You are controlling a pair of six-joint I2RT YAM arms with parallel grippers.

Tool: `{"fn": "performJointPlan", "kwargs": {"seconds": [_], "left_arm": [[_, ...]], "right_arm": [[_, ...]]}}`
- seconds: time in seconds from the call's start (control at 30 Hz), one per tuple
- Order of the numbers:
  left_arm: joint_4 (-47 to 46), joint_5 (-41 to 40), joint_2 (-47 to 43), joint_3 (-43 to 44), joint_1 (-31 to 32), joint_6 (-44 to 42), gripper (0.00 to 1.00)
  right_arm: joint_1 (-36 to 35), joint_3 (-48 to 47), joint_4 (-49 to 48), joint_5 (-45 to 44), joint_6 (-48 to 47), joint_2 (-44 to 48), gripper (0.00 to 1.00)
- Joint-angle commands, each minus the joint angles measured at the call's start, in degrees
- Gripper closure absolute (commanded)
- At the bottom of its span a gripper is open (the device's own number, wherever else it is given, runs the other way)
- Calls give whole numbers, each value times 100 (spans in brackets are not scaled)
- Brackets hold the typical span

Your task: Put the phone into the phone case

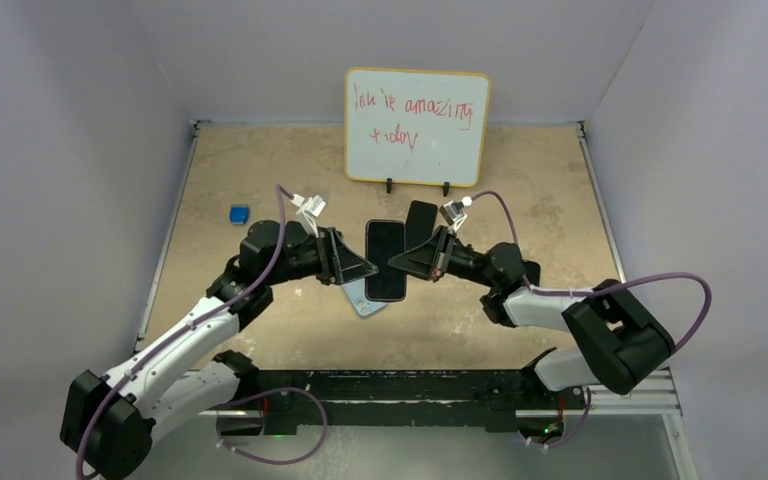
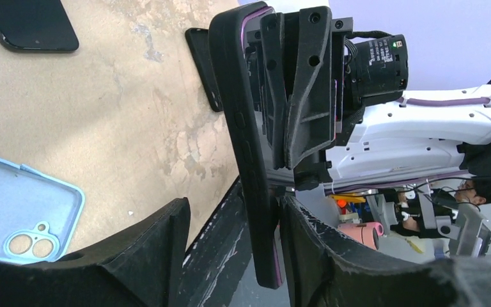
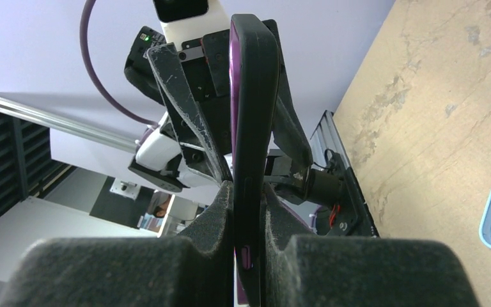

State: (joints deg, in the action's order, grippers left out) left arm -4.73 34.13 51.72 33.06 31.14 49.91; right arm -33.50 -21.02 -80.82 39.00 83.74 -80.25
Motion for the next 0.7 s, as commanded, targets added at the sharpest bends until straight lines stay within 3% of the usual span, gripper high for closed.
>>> {"fn": "performJointPlan", "kwargs": {"seconds": [0.0,0.17,0.27,0.3,0.47,0.67], "left_arm": [[-760,234,264,1,-14,299,47],[-1627,462,517,-278,-18,803,59],[-2072,568,579,-479,-11,1136,93],[-2171,571,583,-535,-11,1195,99],[-2754,449,462,-757,-11,1543,100],[-3127,194,329,-798,-11,1597,100]], "right_arm": [[-56,-368,-399,76,-33,102,99],[-162,-475,-121,119,-163,122,95],[-209,-462,344,112,-458,281,85],[-218,-438,509,115,-550,353,80],[-249,-146,1205,66,-1004,820,51],[-423,-36,1817,98,-1367,1058,31]]}}
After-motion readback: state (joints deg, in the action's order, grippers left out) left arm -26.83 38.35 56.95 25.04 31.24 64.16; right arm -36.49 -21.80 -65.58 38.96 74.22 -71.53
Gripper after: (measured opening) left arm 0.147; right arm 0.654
